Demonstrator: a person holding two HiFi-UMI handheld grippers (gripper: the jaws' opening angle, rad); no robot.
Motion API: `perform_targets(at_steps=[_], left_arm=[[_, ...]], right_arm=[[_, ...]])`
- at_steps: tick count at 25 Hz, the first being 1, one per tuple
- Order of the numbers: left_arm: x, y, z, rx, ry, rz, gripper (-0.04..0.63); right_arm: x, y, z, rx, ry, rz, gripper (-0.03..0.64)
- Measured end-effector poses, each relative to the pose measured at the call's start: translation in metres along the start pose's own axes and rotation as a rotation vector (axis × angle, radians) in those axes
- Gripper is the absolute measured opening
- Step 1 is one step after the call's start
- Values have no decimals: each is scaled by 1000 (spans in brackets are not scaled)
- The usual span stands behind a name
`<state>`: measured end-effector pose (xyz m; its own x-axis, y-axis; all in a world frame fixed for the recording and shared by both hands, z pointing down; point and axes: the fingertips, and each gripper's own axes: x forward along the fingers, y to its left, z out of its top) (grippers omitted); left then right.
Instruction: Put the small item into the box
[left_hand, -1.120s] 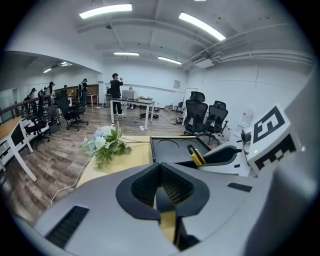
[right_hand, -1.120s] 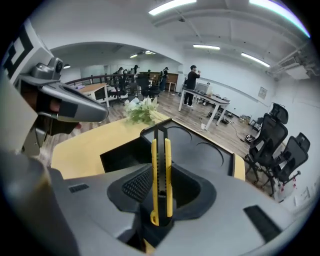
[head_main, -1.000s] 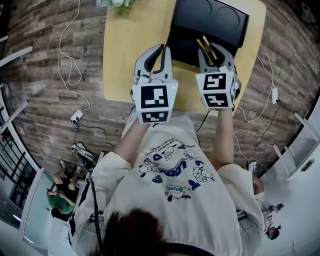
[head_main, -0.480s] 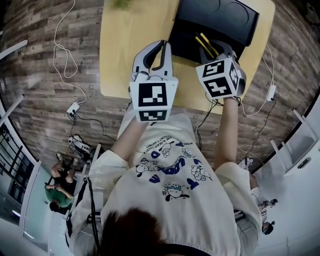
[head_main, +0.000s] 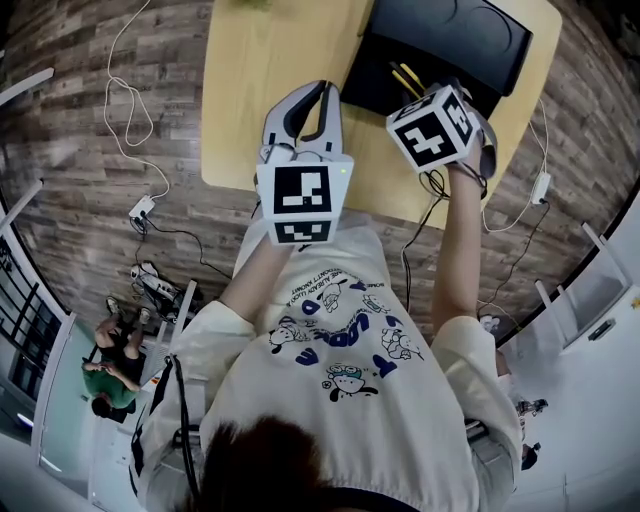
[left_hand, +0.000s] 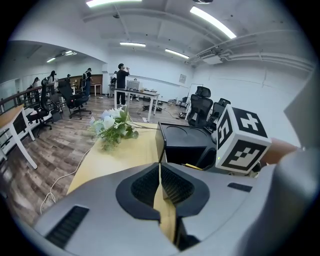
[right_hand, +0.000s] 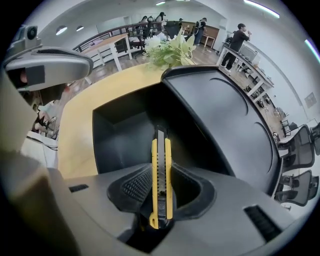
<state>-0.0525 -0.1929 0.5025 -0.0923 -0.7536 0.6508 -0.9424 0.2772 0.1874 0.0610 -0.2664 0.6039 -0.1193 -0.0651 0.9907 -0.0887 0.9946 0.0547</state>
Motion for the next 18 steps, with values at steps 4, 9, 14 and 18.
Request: perform_targets(at_steps=[4, 9, 14, 18], left_arm=[[-3, 4, -1, -3, -4, 4, 25], [-9, 16, 1, -9, -18, 7, 23], [-17, 16, 23, 8, -72, -14, 24], [-28, 8, 52, 40, -144, -54, 23]], right_arm=[[4, -1, 1, -7, 0, 4, 130], [-4, -2, 7, 42, -40, -5, 166], [-47, -2, 26, 154, -208, -29, 142], [-102, 3, 48, 274, -428, -96, 124]])
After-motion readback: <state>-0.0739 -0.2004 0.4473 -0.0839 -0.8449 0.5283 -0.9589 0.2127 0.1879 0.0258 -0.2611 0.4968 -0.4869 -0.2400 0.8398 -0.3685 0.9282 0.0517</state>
